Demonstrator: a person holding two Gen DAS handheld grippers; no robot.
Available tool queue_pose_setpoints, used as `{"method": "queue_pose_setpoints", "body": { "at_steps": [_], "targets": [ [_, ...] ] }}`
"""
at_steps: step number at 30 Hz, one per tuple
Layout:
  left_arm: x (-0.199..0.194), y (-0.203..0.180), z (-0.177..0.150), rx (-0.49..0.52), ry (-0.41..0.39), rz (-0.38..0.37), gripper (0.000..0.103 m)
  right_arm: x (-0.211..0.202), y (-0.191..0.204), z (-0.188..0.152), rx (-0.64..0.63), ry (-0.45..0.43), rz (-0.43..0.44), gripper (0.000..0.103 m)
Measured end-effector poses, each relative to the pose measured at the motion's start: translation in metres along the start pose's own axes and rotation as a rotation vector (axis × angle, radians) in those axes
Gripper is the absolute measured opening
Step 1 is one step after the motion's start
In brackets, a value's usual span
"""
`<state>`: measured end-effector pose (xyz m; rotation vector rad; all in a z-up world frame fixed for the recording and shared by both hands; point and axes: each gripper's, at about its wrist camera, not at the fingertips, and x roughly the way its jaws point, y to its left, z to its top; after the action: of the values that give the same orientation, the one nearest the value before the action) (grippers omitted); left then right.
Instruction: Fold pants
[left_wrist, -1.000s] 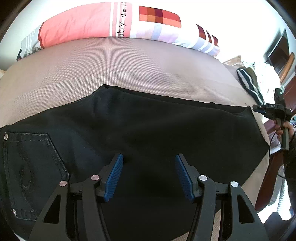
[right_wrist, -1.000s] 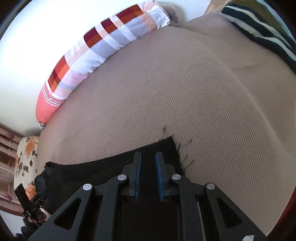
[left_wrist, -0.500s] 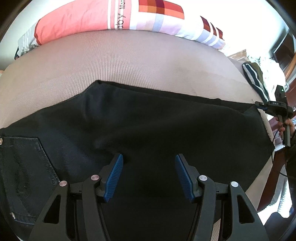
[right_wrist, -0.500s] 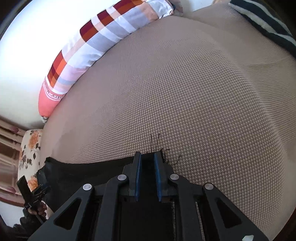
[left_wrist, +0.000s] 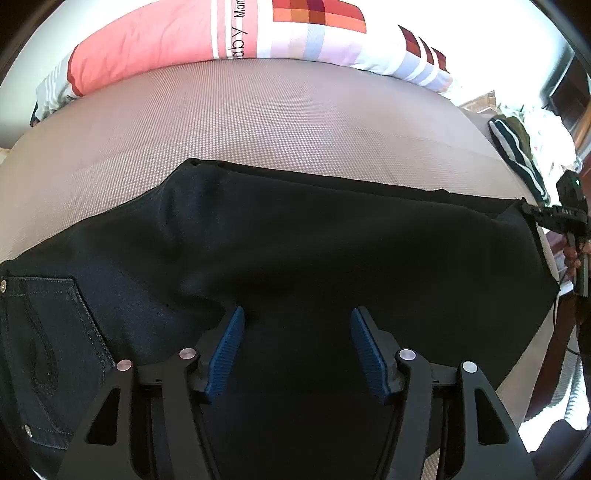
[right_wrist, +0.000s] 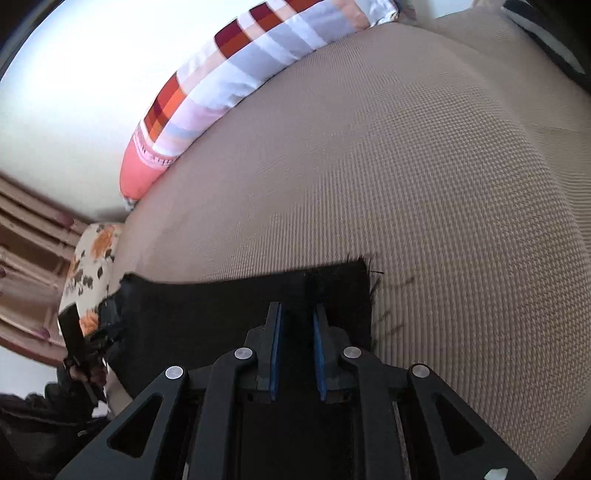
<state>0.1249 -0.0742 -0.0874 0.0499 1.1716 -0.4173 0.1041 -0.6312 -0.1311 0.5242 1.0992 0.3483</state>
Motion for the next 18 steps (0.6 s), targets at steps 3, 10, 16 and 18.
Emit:
{"method": "queue_pose_setpoints", "body": {
  "at_steps": [3,10,16,18],
  "targets": [
    [-0.001,-0.001,-0.002,0.005,-0.005,0.006,0.061,0.006,-0.007,0.006,0.053,-0.020,0.040,0.016],
    [-0.003,0.000,0.003,-0.031,-0.025,0.005,0.061,-0.015,0.012,-0.003,0.092,-0.182,-0.067,0.003],
    [-0.002,0.002,0.015,-0.029,-0.069,0.020,0.061,-0.027,0.026,-0.006,0.107,-0.297,-0.183,0.002],
    [0.004,0.004,0.018,-0.040,-0.068,0.024,0.061,-0.017,0.019,-0.004,0.148,-0.292,-0.215,0.002]
  ]
}}
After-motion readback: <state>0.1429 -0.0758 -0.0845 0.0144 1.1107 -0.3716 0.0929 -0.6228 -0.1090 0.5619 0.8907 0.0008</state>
